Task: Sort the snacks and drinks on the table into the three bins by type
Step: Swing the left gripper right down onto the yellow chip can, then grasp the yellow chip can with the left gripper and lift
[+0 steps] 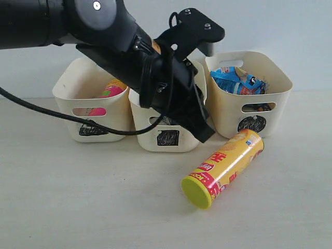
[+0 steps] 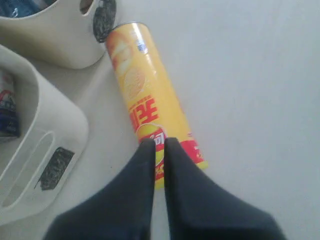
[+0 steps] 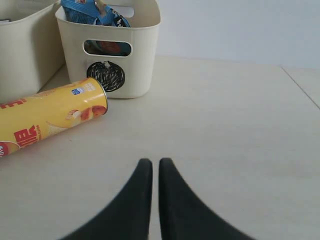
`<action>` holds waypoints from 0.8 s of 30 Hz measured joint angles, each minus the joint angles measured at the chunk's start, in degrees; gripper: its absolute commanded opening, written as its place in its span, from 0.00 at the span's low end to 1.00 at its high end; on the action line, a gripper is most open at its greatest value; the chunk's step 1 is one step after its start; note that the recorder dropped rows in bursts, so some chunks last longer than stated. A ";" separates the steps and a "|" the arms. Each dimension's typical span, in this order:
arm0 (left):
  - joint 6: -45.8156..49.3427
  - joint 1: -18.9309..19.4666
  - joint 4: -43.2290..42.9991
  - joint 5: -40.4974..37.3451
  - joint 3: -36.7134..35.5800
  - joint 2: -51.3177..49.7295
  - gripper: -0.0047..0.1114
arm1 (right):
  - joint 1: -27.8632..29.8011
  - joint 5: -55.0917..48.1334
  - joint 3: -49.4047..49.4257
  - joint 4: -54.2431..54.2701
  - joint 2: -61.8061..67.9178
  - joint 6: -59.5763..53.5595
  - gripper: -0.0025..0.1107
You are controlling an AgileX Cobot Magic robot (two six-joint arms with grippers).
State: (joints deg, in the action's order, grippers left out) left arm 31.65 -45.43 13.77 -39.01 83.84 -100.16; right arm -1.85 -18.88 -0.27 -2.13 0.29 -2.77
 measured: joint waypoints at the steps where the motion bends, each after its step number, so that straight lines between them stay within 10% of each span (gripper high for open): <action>1: 0.00 -0.66 0.00 0.28 0.00 0.00 0.09 | 0.00 0.00 0.00 0.00 0.00 0.00 0.05; 5: 0.11 -1.91 0.00 -0.72 1.52 -1.33 0.30 | 0.00 0.00 0.00 0.00 0.00 0.00 0.05; 8: 0.11 -2.02 0.17 -2.85 5.14 -5.29 0.82 | 0.00 0.00 0.00 0.00 0.00 0.00 0.05; 10: -0.05 -2.02 0.44 -4.33 7.59 -9.17 0.96 | 0.00 0.00 0.00 0.00 0.00 0.00 0.05; 24: -3.14 -2.02 1.67 -7.99 18.93 -24.56 0.91 | 0.00 0.00 0.00 0.00 0.00 0.00 0.05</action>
State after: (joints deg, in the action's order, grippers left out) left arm 28.51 -47.45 15.44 -47.00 102.77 -124.72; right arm -1.85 -18.88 -0.27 -2.13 0.29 -2.77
